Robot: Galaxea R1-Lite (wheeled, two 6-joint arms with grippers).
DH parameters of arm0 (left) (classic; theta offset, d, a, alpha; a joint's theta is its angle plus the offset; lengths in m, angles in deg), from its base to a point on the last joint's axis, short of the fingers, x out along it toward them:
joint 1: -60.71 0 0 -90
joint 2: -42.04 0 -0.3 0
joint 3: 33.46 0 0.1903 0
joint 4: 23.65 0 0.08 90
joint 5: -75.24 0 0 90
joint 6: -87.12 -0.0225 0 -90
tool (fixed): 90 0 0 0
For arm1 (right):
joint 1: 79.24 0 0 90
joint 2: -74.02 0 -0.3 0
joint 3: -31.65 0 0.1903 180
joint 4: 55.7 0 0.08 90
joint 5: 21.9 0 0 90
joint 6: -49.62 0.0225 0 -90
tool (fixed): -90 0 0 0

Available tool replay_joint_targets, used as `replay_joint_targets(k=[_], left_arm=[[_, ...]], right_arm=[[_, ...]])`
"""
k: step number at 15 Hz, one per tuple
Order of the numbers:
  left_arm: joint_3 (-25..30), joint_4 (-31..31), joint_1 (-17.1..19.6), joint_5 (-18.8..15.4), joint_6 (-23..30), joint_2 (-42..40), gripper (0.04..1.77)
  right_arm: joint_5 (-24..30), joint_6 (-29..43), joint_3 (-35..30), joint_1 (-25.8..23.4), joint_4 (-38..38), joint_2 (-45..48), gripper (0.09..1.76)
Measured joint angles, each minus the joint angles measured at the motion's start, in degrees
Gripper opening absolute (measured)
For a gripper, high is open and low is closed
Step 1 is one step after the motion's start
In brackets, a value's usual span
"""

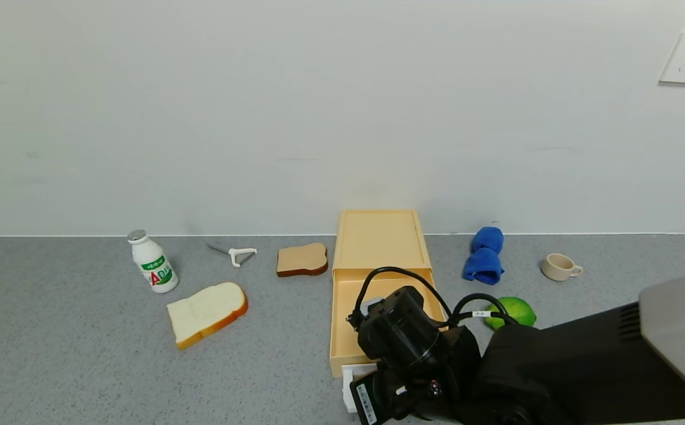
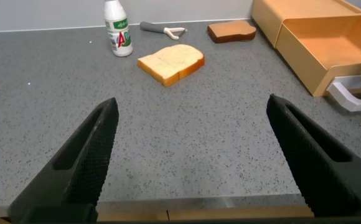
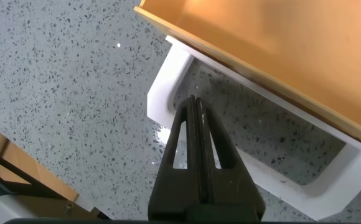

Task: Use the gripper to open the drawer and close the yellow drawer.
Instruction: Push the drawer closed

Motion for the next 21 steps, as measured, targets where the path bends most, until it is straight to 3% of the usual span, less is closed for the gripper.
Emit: replay_joint_targets(k=[21], left_arm=[[0.0,0.0,0.0,-0.02,-0.02,0.0,1.72]], right_arm=[[-2.1,-0.69,6.64,-2.43,0.52,-4.41,0.11]])
